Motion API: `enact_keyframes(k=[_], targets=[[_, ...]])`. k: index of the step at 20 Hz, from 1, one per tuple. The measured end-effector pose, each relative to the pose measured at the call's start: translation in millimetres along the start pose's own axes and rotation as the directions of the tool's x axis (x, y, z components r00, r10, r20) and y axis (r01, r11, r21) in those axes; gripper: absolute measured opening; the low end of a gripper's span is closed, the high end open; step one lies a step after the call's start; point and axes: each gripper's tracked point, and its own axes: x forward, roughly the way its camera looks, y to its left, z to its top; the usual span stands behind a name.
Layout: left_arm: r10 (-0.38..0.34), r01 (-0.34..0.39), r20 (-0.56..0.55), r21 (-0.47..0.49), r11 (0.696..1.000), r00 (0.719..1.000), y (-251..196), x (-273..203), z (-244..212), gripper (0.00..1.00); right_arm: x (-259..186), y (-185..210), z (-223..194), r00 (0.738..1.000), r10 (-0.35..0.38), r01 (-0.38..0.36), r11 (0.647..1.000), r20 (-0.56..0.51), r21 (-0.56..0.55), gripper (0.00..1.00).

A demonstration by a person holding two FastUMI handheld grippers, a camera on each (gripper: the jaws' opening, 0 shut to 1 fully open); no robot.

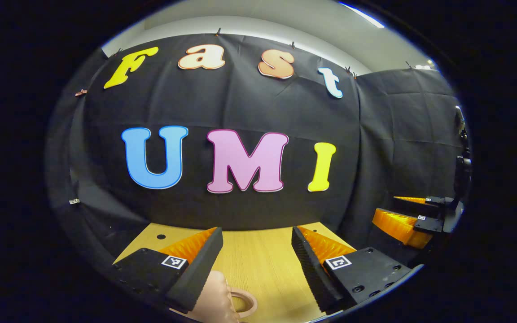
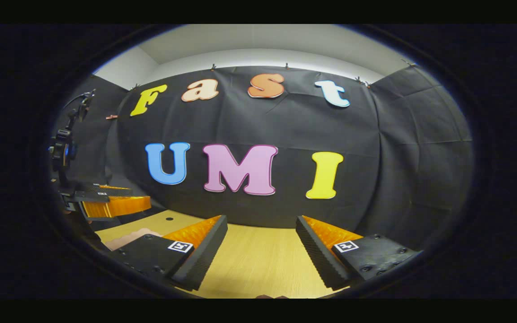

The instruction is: First open the suitcase, pack the skin care products into it, and then close the suitcase.

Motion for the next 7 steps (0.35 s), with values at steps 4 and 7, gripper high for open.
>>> enact_keyframes(k=[4,7], targets=[[0.020,-0.021,0.065,0.017,1.000,0.998,7.4,-4.3,24.5,0.96,-4.1,-2.6,14.6,0.999,-0.027,0.027,1.000,0.037,-0.013,0.90],[0.021,-0.020,0.082,-0.019,1.000,0.996,12.0,-9.3,31.5,0.96,-10.3,0.7,28.7,0.998,-0.028,0.030,0.999,0.061,-0.032,0.91]])
